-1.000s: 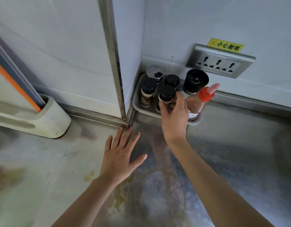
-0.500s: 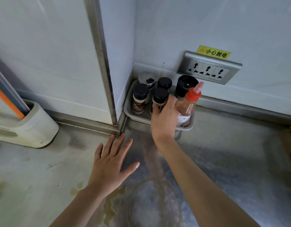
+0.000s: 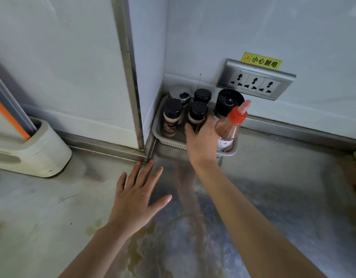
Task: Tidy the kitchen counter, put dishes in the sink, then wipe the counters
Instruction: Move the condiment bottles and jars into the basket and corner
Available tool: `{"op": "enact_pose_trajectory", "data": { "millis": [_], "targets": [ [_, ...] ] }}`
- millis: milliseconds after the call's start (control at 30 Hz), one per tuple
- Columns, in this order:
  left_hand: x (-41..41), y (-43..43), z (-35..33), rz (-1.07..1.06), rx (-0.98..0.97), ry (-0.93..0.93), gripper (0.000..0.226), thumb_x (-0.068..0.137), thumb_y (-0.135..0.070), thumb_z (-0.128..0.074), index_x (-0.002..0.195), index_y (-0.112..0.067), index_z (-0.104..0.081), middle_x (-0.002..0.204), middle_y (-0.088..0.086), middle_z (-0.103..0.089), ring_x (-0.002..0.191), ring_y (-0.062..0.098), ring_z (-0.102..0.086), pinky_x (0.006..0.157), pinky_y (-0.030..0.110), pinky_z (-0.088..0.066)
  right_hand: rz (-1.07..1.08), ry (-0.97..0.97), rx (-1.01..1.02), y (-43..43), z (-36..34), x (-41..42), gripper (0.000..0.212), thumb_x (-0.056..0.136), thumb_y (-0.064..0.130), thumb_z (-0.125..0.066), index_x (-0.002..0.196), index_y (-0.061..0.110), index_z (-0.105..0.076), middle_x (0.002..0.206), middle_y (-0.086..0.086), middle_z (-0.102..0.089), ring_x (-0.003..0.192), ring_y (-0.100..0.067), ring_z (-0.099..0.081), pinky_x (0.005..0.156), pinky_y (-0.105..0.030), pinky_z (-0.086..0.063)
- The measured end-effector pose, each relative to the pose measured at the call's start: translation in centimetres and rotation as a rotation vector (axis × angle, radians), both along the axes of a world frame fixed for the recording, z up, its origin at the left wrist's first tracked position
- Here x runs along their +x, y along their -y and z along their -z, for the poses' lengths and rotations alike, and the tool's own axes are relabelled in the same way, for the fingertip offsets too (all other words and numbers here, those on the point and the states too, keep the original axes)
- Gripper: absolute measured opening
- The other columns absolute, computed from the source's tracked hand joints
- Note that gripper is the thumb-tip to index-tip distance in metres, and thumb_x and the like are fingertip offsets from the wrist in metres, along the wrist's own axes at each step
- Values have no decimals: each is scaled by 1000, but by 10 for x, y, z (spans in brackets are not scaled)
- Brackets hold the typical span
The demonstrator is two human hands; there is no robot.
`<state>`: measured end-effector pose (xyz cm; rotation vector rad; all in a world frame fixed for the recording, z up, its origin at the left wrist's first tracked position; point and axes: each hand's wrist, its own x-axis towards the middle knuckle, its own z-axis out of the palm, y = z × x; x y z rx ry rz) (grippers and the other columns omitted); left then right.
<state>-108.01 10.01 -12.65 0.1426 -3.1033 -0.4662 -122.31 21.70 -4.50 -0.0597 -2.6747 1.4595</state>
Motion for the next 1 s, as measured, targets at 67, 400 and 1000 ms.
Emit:
{"op": "enact_pose_trajectory", "data": {
  "millis": [67,400,1000],
  "targets": [
    [0,0,-1,6,-10,2,74,81,-78,-10,143,-39,-19,153,-12,-10,140,15,-8,110,47,-17,-54,-7,-34,-6,-2,16,49,88,13,-60,131,6,-38,128,-11,-52,119,-25,-49,101,-35,-41],
    [-1,0,-2,18,-35,42,72,82,-76,-15,142,-36,-26,153,-7,-24,139,18,-18,107,48,-24,-260,-161,304,33,-22,4,51,92,29,-56,138,24,-37,135,-4,-39,98,-22,-59,65,-30,-46],
    [1,1,-5,9,40,63,82,74,-81,-2,145,-41,-11,154,-14,-1,143,14,0,113,43,-4,-58,-344,153,-14,-3,19,38,87,12,-64,125,15,-59,119,-13,-53,96,-21,-59,82,-28,-52]
  ]
}}
